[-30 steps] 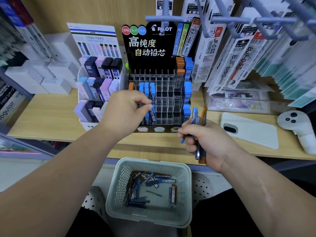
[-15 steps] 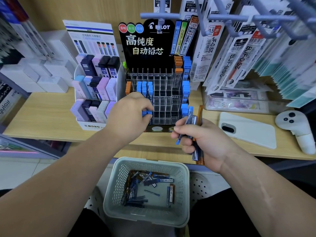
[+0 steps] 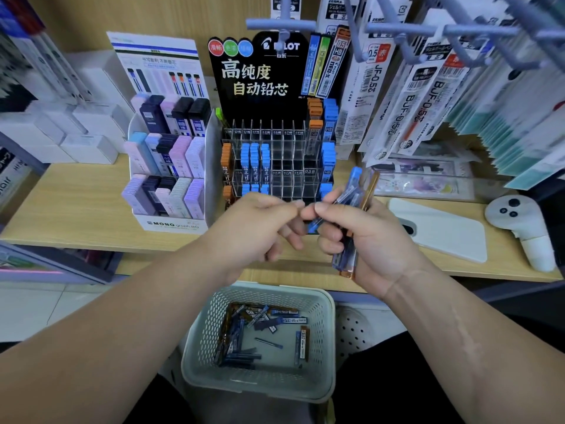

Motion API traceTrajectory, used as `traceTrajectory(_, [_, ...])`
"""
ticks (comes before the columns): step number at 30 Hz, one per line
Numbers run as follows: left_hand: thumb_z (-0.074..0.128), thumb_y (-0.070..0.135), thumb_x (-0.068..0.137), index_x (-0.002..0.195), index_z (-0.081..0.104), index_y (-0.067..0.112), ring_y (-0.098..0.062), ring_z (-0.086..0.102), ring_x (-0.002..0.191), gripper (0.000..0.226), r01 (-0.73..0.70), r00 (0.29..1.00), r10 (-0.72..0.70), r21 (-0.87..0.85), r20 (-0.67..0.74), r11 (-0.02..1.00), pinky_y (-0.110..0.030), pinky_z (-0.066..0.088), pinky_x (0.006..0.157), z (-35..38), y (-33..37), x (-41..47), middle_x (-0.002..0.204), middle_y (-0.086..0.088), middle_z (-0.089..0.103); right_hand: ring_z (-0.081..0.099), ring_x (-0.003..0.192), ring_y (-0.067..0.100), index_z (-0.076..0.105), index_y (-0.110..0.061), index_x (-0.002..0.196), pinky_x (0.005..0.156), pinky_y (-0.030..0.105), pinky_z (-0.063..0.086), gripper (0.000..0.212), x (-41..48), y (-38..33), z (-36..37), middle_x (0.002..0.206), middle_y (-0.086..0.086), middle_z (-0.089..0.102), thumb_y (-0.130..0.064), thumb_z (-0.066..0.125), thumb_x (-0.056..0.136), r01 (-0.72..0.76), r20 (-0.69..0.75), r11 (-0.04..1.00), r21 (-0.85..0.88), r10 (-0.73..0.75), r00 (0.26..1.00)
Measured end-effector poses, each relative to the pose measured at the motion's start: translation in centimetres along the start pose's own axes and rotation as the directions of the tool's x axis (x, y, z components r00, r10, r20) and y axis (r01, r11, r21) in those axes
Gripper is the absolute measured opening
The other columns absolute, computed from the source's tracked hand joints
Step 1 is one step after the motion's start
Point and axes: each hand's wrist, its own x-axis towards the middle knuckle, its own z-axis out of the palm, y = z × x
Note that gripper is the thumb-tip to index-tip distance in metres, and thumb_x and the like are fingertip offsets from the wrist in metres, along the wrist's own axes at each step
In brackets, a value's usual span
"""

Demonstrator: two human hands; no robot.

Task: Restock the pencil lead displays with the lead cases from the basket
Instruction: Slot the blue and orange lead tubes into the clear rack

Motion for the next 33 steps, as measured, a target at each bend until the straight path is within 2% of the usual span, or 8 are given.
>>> traceTrajectory(4, [0.060, 0.026, 0.097, 0.103, 0.067, -0.004, -0.014, 0.039, 0.045, 0.032, 0.105, 0.985, -0.072, -0.215, 0.155, 0.971, -0.020, 0.023, 0.042, 0.0, -0.6, 0.0, 0.083, -0.016, 0.072, 0.041, 0.048, 0.011, 0.055, -0.012, 0.087, 0.043, 0.020, 0.034, 0.017, 0.0, 0.1, 0.2, 0.090, 0.021, 0.073, 0.004, 0.062, 0.087, 0.050, 0.030, 0.999, 0.006, -0.050, 0.998])
traceTrajectory(7, [0.063, 0.022, 0.094, 0.092, 0.068, 0.004, -0.011, 0.038, 0.044, 0.019, 0.133, 0.986, -0.089, -0.333, 0.144, 0.933, -0.019, 0.025, 0.040, 0.2, -0.6, -0.4, 0.075, -0.011, 0.068, 0.042, 0.048, 0.010, 0.056, -0.013, 0.090, 0.044, 0.020, 0.033, 0.017, 0.0, 0.0, 0.2, 0.096, 0.022, 0.074, -0.004, 0.066, 0.081, 0.059, 0.024, 0.998, -0.011, -0.059, 0.998])
traceTrajectory(14, [0.058, 0.014, 0.095, 0.080, 0.061, 0.009, -0.014, 0.040, 0.041, 0.016, -0.117, 0.956, 0.012, -0.345, -0.292, 0.931, -0.022, 0.028, 0.040, -3.3, 1.3, 0.2, 0.063, -0.005, 0.066, 0.040, 0.046, 0.009, 0.059, -0.011, 0.094, 0.043, 0.020, 0.031, 0.016, 0.2, -0.1, 0.0, 0.094, 0.018, 0.074, 0.003, 0.063, 0.089, 0.024, -0.086, 0.999, -0.032, -0.027, 0.996])
traceTrajectory(17, [0.055, 0.009, 0.092, 0.074, 0.059, 0.009, -0.016, 0.043, 0.039, 0.019, -0.223, 0.887, 0.165, -0.087, -0.431, 0.971, -0.023, 0.032, 0.041, -6.2, 1.5, 0.2, 0.062, -0.006, 0.067, 0.042, 0.047, 0.009, 0.059, -0.011, 0.092, 0.043, 0.020, 0.032, 0.021, 0.4, 0.1, -0.3, 0.087, 0.016, 0.074, 0.009, 0.059, 0.090, -0.019, -0.148, 0.998, -0.064, 0.009, 0.989])
traceTrajectory(23, [0.073, 0.012, 0.081, 0.072, 0.071, 0.016, -0.010, 0.059, 0.048, 0.010, -0.202, 0.936, 0.328, 0.561, -0.132, 0.803, -0.027, 0.049, 0.051, -7.6, 1.0, -0.6, 0.057, 0.005, 0.066, 0.042, 0.048, 0.010, 0.060, -0.012, 0.089, 0.043, 0.021, 0.032, 0.022, 0.5, 0.2, -0.5, 0.083, 0.014, 0.072, 0.010, 0.060, 0.089, -0.043, -0.170, 0.996, -0.082, 0.029, 0.985])
traceTrajectory(26, [0.076, 0.013, 0.080, 0.071, 0.071, 0.019, -0.010, 0.064, 0.051, 0.012, -0.220, 0.911, 0.388, 0.635, -0.137, 0.741, -0.027, 0.054, 0.055, -6.9, 0.8, -0.2, 0.054, 0.005, 0.066, 0.043, 0.048, 0.010, 0.059, -0.011, 0.089, 0.043, 0.021, 0.033, 0.022, 0.4, 0.3, -0.4, 0.083, 0.015, 0.073, 0.011, 0.060, 0.089, -0.049, -0.165, 0.994, -0.100, 0.032, 0.986])
traceTrajectory(30, [0.074, 0.011, 0.078, 0.075, 0.074, 0.017, -0.004, 0.059, 0.057, 0.006, -0.235, 0.855, 0.493, 0.730, -0.158, 0.642, -0.008, 0.042, 0.057, -6.0, 0.8, 0.3, 0.062, 0.007, 0.066, 0.043, 0.048, 0.010, 0.058, -0.010, 0.091, 0.043, 0.021, 0.033, 0.022, 0.4, 0.4, -0.4, 0.082, 0.015, 0.073, 0.011, 0.060, 0.088, -0.046, -0.162, 0.993, -0.109, 0.028, 0.986])
traceTrajectory(33, [0.074, 0.009, 0.076, 0.076, 0.074, 0.013, -0.011, 0.062, 0.061, 0.004, -0.251, 0.832, 0.535, 0.762, -0.145, 0.597, -0.016, 0.039, 0.066, -5.6, 1.0, 0.4, 0.060, 0.004, 0.065, 0.042, 0.047, 0.010, 0.058, -0.011, 0.090, 0.043, 0.021, 0.033, 0.022, 0.4, 0.2, -0.5, 0.081, 0.014, 0.073, 0.011, 0.060, 0.088, -0.043, -0.168, 0.992, -0.116, 0.023, 0.986])
